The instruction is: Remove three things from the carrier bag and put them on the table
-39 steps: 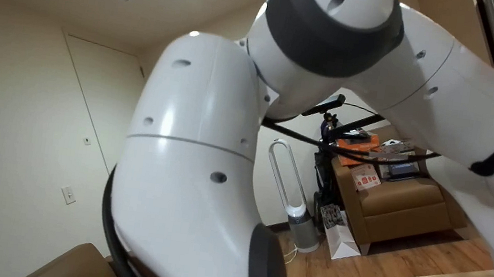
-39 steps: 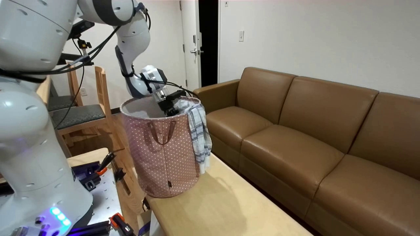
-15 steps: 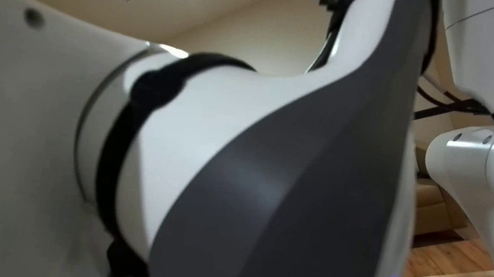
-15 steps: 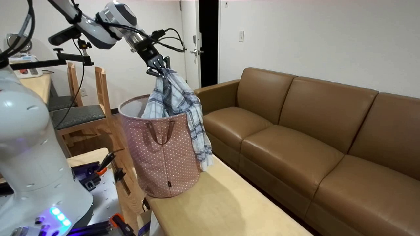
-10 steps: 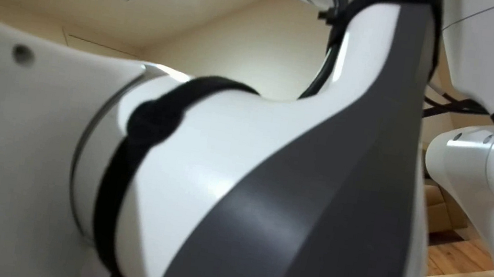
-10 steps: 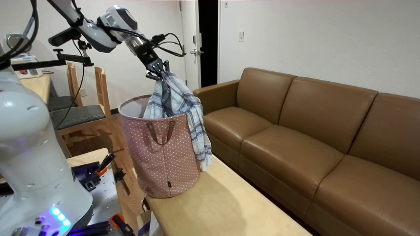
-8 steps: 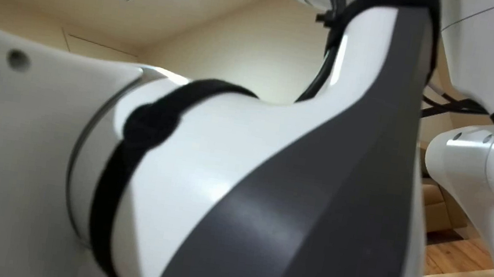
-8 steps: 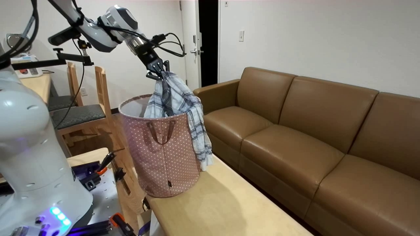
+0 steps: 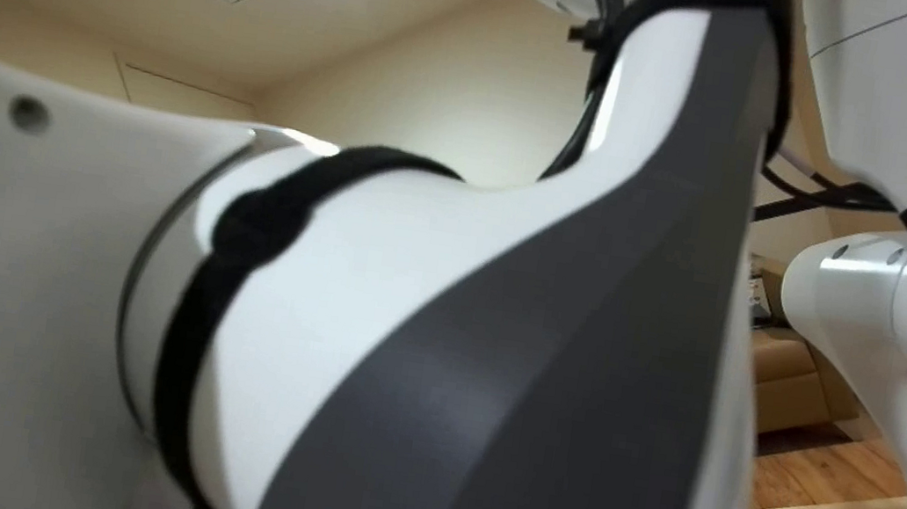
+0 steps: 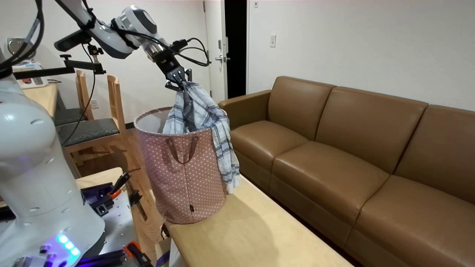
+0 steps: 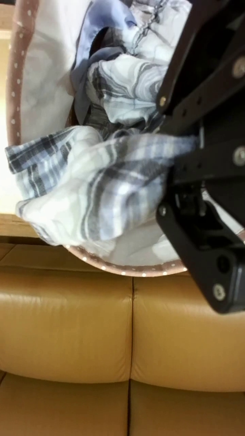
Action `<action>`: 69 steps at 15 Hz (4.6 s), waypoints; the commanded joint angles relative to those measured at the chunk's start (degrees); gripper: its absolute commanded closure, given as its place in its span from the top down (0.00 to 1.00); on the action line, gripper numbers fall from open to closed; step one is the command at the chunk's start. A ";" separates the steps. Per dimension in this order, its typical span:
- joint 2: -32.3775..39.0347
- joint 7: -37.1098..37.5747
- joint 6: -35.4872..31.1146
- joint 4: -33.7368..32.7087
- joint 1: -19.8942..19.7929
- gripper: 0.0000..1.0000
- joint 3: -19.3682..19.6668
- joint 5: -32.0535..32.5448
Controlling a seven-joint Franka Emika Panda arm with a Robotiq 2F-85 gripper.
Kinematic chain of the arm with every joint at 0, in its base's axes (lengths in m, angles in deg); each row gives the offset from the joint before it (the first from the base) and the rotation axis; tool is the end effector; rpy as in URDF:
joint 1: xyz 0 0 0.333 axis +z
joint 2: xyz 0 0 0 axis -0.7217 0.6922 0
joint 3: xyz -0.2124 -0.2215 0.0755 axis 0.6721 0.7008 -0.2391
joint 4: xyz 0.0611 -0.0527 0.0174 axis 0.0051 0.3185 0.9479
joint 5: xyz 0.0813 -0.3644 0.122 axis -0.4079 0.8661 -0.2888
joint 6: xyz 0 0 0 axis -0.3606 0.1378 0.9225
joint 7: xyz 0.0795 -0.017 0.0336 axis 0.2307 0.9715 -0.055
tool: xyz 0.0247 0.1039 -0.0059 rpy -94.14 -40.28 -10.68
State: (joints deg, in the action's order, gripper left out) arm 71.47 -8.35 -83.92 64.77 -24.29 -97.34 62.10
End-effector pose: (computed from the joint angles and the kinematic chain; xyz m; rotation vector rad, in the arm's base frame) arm 0.3911 0.3180 0.3883 1.8025 1.8298 0.0405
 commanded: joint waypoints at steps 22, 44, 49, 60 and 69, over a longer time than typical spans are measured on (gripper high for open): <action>-32.99 11.32 5.63 10.81 -7.04 0.01 14.42 -34.31; -50.27 21.00 7.28 -1.50 -24.29 0.01 27.64 -33.95; -45.38 18.59 -2.32 8.48 -22.66 0.01 26.52 -33.50; -21.08 19.00 -18.30 18.89 -27.74 0.01 29.10 -32.23; -18.82 17.10 -17.70 19.13 -27.57 0.01 31.28 -36.20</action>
State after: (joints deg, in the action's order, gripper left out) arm 52.60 9.17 -101.77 83.97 -50.93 -65.12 26.51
